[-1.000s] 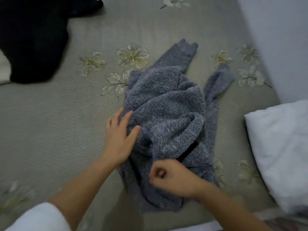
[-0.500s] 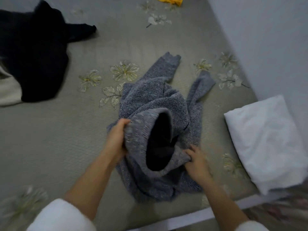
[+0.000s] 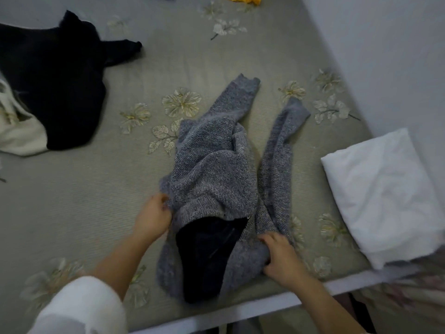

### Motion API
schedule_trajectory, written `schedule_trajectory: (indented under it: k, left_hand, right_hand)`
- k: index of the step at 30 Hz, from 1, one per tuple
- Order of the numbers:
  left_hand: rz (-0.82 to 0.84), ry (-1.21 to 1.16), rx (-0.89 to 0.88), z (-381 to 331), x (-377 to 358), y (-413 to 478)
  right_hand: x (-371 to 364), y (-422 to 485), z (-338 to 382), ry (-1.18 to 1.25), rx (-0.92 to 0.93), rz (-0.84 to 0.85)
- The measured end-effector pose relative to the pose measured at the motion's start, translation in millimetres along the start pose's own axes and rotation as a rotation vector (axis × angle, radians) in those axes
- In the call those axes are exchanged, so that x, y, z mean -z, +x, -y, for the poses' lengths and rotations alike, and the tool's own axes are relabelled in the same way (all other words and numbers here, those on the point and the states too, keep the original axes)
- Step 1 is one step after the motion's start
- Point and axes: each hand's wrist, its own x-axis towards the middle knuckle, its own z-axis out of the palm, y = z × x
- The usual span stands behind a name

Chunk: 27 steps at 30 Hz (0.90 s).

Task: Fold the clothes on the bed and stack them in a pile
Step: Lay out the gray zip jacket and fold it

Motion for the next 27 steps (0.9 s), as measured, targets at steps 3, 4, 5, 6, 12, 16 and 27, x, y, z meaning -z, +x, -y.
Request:
schedule_trajectory:
  k: [3, 4, 5, 6, 12, 16, 27]
  left_hand:
    - [-0.095, -0.031, -0.104, -42.4, -18.6, 22.4]
    - [-0.075, -0.024, -0.089, -55.1, -25.6, 30.1]
    - [-0.036, -0.037, -0.010, -66.3, -31.6, 38.4]
    - [0.000, -0.085, 0.107, -75.7, -36.6, 47.6]
    - [0.144, -0.137, 0.314, -71.9, -50.2, 64.4]
    - [0.123, -0.249, 0.249, -55.0, -23.2, 56.1]
    - [0.223, -1.243, 0.059, -98.9, 155.8, -51.3]
  right_hand:
    - [-7.1, -11.7, -13.7, -0.117, -0.182, -0.106]
    - [-11.4, -16.0, -20.7, -0.053, -0.225, -0.115]
    - [-16.4, -20.6, -27.7, 0.018, -0.264, -0.101]
    - [-20.7, -25.2, -33.2, 0.024, -0.292, -0.056]
    - [-33.1, -40.9, -38.7, 0.042, -0.419, -0.221]
    - [-5.9, -30.3, -25.8, 0.363, -0.381, -0.577]
    - [201.8, -57.7, 45.1, 0.644, -0.095, -0.988]
